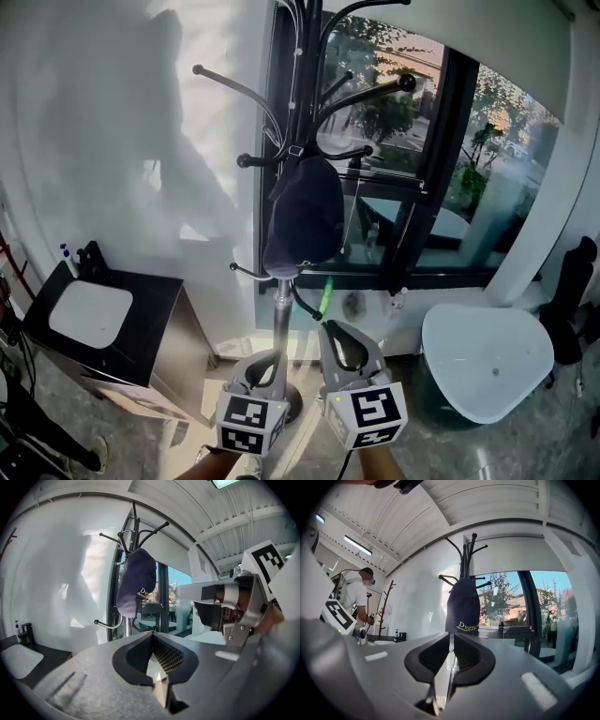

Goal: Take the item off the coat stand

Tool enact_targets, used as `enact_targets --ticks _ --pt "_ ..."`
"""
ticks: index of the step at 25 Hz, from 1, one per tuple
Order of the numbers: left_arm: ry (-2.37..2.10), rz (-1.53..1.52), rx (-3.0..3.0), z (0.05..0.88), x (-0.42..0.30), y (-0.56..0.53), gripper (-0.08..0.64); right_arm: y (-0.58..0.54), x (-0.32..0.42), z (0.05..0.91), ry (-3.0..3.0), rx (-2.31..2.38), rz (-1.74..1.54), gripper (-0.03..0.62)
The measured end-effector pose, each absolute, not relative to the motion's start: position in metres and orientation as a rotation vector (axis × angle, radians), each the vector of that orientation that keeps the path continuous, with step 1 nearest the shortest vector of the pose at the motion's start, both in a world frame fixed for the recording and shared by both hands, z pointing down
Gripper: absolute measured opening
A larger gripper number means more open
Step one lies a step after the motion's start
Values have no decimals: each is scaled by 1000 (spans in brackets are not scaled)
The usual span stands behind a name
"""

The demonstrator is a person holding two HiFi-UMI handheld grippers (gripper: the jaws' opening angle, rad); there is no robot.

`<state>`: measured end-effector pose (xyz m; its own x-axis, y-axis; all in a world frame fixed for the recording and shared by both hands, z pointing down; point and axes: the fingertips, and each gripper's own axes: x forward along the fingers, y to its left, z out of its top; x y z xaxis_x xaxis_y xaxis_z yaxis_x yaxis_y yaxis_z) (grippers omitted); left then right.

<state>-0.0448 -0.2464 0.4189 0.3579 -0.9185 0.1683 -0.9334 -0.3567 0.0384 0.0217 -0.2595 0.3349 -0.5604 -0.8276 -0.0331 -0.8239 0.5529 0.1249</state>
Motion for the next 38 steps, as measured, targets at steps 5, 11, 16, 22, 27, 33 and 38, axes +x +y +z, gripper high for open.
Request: enact_targets --ticks 5,11,16,22,27,33,38 --pt "-1674 180 2532 409 -45 -269 5 -287 21 295 -2691 1481 -369 45" --pt "-1635 158 2575 400 -48 -293 5 -321 21 259 -2647 1514 -482 72" --pt "-1617 169 2594 391 -58 -309 5 -345 21 239 -2607 1542 -508 99" --pt "-1639 188 2610 387 -70 -321 5 -373 14 221 -2639 1516 -467 169" --pt "-1649 178 2611 385 -79 -329 5 -391 4 218 -2637 1477 -474 152" --pt "-1658 157 2624 376 -85 -332 5 -387 -1 212 -2606 1492 -553 74" --pt "-1657 154 2640 373 -83 -329 5 -377 6 191 -2608 1577 -625 66"
